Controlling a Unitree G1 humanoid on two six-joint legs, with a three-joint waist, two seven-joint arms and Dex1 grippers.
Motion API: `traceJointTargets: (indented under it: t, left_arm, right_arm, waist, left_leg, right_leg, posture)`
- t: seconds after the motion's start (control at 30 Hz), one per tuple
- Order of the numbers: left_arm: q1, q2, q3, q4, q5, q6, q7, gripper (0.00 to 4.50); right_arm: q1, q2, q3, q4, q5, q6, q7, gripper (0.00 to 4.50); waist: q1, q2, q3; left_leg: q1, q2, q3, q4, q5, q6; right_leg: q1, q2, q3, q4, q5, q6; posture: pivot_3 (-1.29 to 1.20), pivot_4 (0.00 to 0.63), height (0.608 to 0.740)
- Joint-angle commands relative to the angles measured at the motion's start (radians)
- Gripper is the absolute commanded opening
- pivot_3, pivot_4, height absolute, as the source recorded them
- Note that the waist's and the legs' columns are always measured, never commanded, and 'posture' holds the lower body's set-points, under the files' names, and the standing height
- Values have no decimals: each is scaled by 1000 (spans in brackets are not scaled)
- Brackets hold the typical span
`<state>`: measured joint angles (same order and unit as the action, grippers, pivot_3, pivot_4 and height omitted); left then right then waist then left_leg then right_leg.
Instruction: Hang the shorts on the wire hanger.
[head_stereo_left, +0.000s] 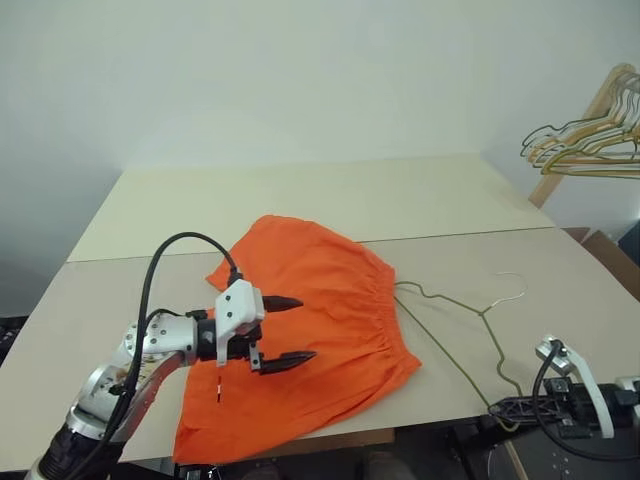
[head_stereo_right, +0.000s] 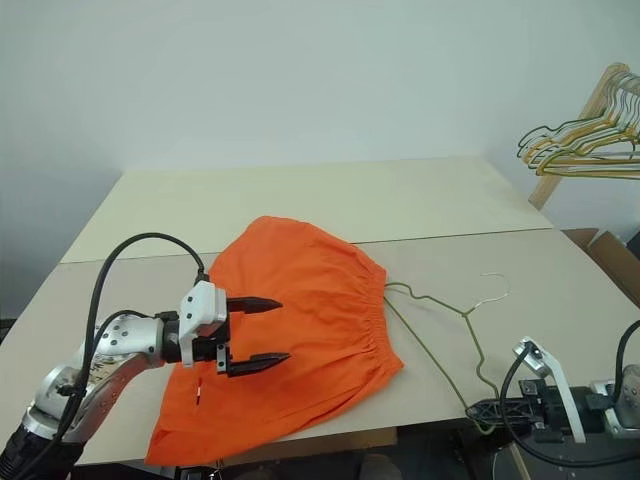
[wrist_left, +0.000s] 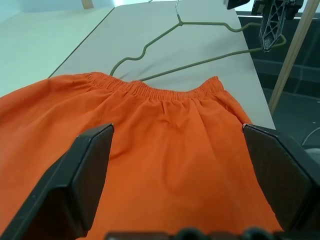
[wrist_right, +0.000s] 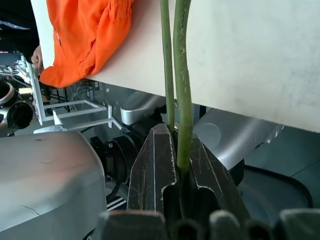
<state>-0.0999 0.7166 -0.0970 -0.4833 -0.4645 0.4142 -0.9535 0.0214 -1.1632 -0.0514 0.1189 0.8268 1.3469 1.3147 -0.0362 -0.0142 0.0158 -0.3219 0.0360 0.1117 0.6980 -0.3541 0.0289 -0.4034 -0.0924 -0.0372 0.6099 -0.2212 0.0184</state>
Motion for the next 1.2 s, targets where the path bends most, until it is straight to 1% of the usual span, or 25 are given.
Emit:
traceJointTargets:
  t: [0.03,0.13,0.27,0.37,0.5,0.63,0.73,0.87,0.9,1.0,1.13,1.2]
  left_arm:
    - [-12,5,27,-24,5,-24,3,4449]
    - [-14,3,18,-18,19,-32,5,4449]
    - [-14,-8,7,-14,37,-41,10,4449]
    - [-15,-17,-2,-12,49,-44,15,4449]
    - [-13,-21,-11,-14,75,-53,24,4449]
    - [5,-25,-1,-25,80,-54,39,4449]
    - [22,-25,-4,-35,86,-57,48,4449]
    - [33,-31,-16,-53,96,-57,58,4449]
    - [33,-32,-16,-55,97,-56,59,4449]
    - [34,-34,-14,-58,100,-54,60,4449]
    - [35,-29,-15,-63,109,-52,61,4449]
    - [37,-30,-16,-65,111,-53,63,4449]
  right_arm:
    - [12,-28,-10,-35,8,-56,71,0]
    - [13,-35,12,-49,-1,-66,90,0]
    - [-74,-3,80,10,-34,-40,67,0]
    - [-163,21,140,62,-65,-45,80,0]
    - [-311,42,253,146,-109,-19,128,0]
    - [-394,25,358,172,-150,-50,228,0]
    - [-473,44,431,221,-188,-60,286,0]
    - [-575,99,535,311,-194,-93,300,0]
    - [-590,106,548,327,-188,-101,300,0]
    - [-666,176,580,458,-236,-120,300,0]
    - [-702,209,624,515,-234,-159,300,0]
    - [-721,240,613,563,-259,-184,300,0]
  waist:
    - [1,0,0]
    - [4,0,0]
    - [1,0,0]
    - [1,0,0]
    - [5,0,0]
    - [23,1,0]
    - [28,1,0]
    - [37,1,0]
    - [39,1,0]
    - [44,1,-1]
    - [50,1,-1]
    - [55,1,-1]
  left_leg:
    - [0,0,0,0,0,0]
    - [0,0,0,0,0,0]
    - [0,0,0,0,0,0]
    - [1,0,0,1,0,0]
    - [0,0,0,0,1,-2]
    - [1,0,0,1,1,-2]
    - [1,0,0,1,2,-3]
    - [1,0,-1,3,2,-3]
    - [1,0,-1,4,2,-3]
    - [1,0,-1,4,2,-3]
    - [1,0,-1,4,2,-3]
    - [1,0,-1,5,2,-3]
  right_leg:
    - [0,0,0,0,0,0]
    - [0,0,0,0,0,0]
    - [0,0,0,0,0,0]
    - [0,0,0,1,0,0]
    - [0,0,0,0,0,0]
    - [-1,0,-1,0,0,0]
    - [-2,0,-1,0,0,0]
    - [-2,0,-2,0,0,0]
    - [-2,0,-2,0,0,0]
    - [-2,0,-2,1,0,0]
    - [-2,0,-2,1,1,0]
    - [-2,0,-4,1,1,0]
  posture:
    - [-39,0,740]
    - [-36,0,740]
    - [-25,0,740]
    - [-13,0,740]
    - [18,0,740]
    - [35,0,740]
    - [44,0,740]
    - [51,0,740]
    - [63,0,740]
    - [68,0,740]
    - [79,0,740]
    - [85,0,740]
